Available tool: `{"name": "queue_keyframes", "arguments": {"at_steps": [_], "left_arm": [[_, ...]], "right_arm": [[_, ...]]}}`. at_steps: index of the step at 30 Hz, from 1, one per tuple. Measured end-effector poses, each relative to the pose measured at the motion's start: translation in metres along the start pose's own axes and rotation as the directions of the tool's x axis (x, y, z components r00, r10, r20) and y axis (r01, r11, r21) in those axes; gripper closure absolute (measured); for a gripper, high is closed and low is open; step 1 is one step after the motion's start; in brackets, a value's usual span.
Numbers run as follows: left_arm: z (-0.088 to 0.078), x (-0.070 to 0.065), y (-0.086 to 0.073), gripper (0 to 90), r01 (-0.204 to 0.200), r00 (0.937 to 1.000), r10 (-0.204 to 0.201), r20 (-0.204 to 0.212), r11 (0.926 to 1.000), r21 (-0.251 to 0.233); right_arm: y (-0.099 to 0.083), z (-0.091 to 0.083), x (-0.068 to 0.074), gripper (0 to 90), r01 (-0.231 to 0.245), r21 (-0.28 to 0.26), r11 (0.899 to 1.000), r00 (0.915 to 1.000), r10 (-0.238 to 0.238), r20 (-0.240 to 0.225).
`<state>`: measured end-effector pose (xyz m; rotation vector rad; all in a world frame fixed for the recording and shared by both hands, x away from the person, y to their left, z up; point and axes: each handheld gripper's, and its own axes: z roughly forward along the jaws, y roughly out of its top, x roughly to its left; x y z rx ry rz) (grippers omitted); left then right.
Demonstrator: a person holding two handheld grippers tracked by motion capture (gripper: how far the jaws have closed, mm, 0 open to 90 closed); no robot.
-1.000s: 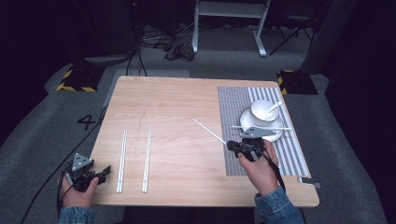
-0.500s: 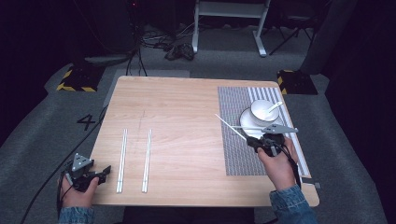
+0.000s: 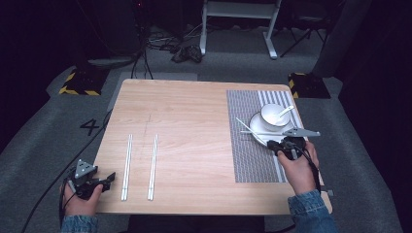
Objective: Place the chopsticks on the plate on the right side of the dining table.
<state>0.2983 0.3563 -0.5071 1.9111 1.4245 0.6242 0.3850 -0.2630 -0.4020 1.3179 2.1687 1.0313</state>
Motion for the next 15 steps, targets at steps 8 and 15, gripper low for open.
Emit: {"name": "queue_keyframes", "arguments": {"at_steps": [8,15], "left_arm": [[0.0,0.0,0.0,26.4,0.003,1.0,-0.003,0.0,1.0,-0.003],[0.0,0.0,0.0,26.4,0.003,1.0,-0.003,0.0,1.0,-0.003]], "right_arm": [[-0.004,0.01,-0.022,85.0,-0.002,0.03,1.0,0.9992,0.001,0.039],[-0.008,0.015,-0.034,85.0,-0.014,0.044,0.999,0.9992,0.013,0.038]]}}
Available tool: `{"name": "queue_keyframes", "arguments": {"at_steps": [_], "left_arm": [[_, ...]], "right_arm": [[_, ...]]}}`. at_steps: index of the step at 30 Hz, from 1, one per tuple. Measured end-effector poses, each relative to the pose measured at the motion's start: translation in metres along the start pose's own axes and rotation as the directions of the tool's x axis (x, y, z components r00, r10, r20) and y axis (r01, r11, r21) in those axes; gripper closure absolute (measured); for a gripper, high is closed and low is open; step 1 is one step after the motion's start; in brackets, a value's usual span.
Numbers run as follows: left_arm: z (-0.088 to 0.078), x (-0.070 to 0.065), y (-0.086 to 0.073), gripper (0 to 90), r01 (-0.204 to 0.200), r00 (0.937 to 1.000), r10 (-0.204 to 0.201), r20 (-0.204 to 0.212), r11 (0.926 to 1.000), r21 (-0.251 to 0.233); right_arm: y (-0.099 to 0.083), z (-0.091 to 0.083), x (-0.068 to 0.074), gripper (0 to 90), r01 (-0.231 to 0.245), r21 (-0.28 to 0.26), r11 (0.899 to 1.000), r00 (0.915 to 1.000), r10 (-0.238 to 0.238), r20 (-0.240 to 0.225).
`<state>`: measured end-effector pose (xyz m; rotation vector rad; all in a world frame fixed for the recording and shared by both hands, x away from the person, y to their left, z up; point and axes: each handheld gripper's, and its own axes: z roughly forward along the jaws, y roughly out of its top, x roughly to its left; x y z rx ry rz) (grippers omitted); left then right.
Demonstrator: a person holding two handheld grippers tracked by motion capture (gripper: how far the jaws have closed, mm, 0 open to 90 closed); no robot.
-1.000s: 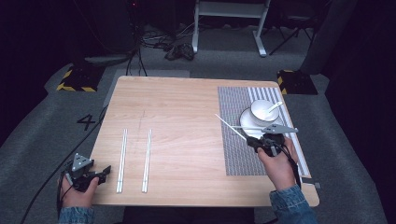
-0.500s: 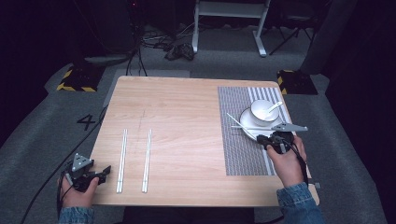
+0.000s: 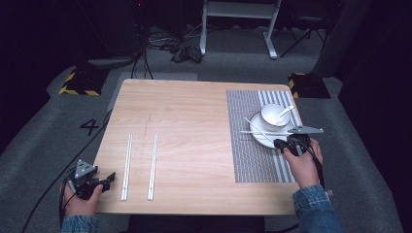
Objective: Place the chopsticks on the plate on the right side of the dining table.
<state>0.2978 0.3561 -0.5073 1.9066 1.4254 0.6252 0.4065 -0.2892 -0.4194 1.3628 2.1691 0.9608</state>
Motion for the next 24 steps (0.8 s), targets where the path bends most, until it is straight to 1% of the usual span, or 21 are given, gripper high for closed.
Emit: {"name": "queue_keyframes", "arguments": {"at_steps": [3,4,8,9,12,15,16,17,18,24], "left_arm": [[0.0,0.0,0.0,26.4,-0.001,1.0,0.001,0.0,1.0,0.001],[0.0,0.0,0.0,26.4,-0.001,1.0,0.001,0.0,1.0,0.0],[0.0,0.0,0.0,26.5,-0.001,1.0,0.001,0.0,1.0,0.0],[0.0,0.0,0.0,26.4,-0.001,1.0,0.001,0.0,1.0,0.0],[0.0,0.0,0.0,26.4,-0.001,1.0,0.001,0.0,1.0,0.0],[0.0,0.0,0.0,26.4,-0.001,1.0,0.001,0.0,1.0,0.0],[0.0,0.0,0.0,26.4,0.0,1.0,0.0,0.0,1.0,0.0],[0.0,0.0,0.0,26.4,-0.001,1.0,0.001,0.0,1.0,0.0],[0.0,0.0,0.0,26.5,0.0,1.0,0.0,0.0,1.0,0.0],[0.0,0.0,0.0,26.4,0.0,1.0,0.0,-0.001,1.0,0.0]], "right_arm": [[-0.001,0.003,-0.003,85.0,0.0,0.006,1.0,1.0,0.0,0.001],[-0.002,0.006,-0.007,84.9,0.007,0.014,1.0,1.0,-0.007,-0.001],[-0.003,0.012,-0.012,84.9,0.018,0.028,0.999,0.9998,-0.018,-0.009],[-0.003,0.015,-0.014,84.9,0.026,0.037,0.999,0.9997,-0.025,-0.004],[-0.003,0.021,-0.02,84.9,0.028,0.055,0.998,0.9996,-0.028,0.004],[-0.003,0.025,-0.023,84.8,0.024,0.063,0.998,0.9996,-0.025,0.01],[-0.004,0.029,-0.026,84.8,0.037,0.076,0.996,0.9991,-0.038,0.018],[-0.004,0.029,-0.026,84.8,0.037,0.076,0.996,0.9991,-0.038,0.018],[-0.005,0.033,-0.028,84.8,0.038,0.089,0.995,0.9988,-0.041,0.028],[-0.007,0.039,-0.032,84.5,0.049,0.102,0.994,0.9981,-0.053,0.033]]}}
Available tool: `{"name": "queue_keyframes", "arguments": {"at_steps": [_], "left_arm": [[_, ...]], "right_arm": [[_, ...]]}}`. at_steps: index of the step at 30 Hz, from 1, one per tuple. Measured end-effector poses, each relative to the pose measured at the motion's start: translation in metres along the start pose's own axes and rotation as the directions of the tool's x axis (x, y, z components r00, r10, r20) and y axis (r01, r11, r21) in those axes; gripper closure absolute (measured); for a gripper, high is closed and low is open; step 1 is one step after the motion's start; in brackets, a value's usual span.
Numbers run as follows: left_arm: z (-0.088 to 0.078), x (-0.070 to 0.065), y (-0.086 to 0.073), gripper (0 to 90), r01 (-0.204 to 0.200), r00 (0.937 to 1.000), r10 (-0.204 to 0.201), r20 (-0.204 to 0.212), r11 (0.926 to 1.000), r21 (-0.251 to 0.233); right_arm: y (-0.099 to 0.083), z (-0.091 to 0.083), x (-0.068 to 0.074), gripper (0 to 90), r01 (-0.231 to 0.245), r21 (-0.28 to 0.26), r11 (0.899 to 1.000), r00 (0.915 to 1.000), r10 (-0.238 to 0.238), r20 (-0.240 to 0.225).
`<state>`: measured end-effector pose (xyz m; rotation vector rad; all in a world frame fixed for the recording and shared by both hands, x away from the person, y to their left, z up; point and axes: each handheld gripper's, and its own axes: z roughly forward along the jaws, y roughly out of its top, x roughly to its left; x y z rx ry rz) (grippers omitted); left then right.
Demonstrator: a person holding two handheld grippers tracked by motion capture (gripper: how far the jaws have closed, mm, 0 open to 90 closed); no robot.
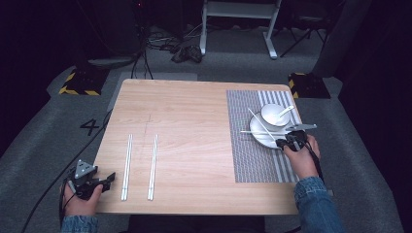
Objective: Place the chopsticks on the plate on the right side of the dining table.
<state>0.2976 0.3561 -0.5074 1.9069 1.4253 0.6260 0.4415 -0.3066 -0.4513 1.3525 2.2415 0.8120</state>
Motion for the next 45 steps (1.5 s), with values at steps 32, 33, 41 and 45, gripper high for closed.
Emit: {"name": "queue_keyframes", "arguments": {"at_steps": [32,33,41,45], "left_arm": [[0.0,0.0,0.0,26.5,0.002,1.0,-0.002,-0.001,1.0,-0.003],[0.0,0.0,0.0,26.4,0.002,1.0,-0.002,-0.001,1.0,-0.003],[0.0,0.0,0.0,26.4,0.002,1.0,-0.002,-0.001,1.0,-0.003],[0.0,0.0,0.0,26.4,0.003,1.0,-0.003,-0.002,1.0,-0.004]], "right_arm": [[-0.004,0.005,-0.015,57.4,0.026,0.003,1.0,0.9915,-0.026,0.127],[-0.005,0.006,-0.015,56.7,0.024,0.003,1.0,0.9919,-0.024,0.125],[-0.013,0.0,-0.015,52.6,0.016,-0.015,1.0,0.991,-0.014,0.133],[-0.016,-0.002,-0.021,53.7,-0.007,-0.02,1.0,0.9909,0.009,0.134]]}}
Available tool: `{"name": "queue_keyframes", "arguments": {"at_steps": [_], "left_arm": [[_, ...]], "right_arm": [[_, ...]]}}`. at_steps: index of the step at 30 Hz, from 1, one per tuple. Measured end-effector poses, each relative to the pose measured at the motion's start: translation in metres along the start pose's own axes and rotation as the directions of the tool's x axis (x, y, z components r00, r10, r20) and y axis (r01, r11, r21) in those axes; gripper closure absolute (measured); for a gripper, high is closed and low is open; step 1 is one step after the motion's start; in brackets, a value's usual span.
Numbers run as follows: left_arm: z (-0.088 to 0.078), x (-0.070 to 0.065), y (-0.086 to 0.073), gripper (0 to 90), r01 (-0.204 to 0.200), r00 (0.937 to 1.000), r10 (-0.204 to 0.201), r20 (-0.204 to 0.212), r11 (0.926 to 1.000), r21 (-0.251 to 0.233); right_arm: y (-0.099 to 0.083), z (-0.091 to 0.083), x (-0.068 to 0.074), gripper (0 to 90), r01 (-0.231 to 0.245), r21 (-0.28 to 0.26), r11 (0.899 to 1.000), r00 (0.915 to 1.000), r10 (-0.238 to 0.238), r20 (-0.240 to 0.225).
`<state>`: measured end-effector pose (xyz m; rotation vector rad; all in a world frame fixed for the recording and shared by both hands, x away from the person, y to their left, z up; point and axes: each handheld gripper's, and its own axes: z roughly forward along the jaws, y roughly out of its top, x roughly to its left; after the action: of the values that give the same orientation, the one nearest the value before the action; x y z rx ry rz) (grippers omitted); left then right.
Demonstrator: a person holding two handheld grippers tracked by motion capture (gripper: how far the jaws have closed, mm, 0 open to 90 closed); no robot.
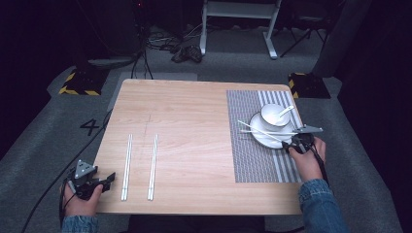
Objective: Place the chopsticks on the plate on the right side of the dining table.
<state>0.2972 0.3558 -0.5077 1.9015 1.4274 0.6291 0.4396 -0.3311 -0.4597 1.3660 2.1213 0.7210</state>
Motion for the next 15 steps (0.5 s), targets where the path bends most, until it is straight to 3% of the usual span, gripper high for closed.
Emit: {"name": "queue_keyframes", "arguments": {"at_steps": [15], "left_arm": [[-0.0001,-0.0001,0.0,26.4,0.001,1.0,-0.001,0.0,1.0,0.001]], "right_arm": [[-0.0071,-0.0082,-0.0111,51.2,-0.019,-0.007,1.0,0.9998,0.019,0.006]]}}
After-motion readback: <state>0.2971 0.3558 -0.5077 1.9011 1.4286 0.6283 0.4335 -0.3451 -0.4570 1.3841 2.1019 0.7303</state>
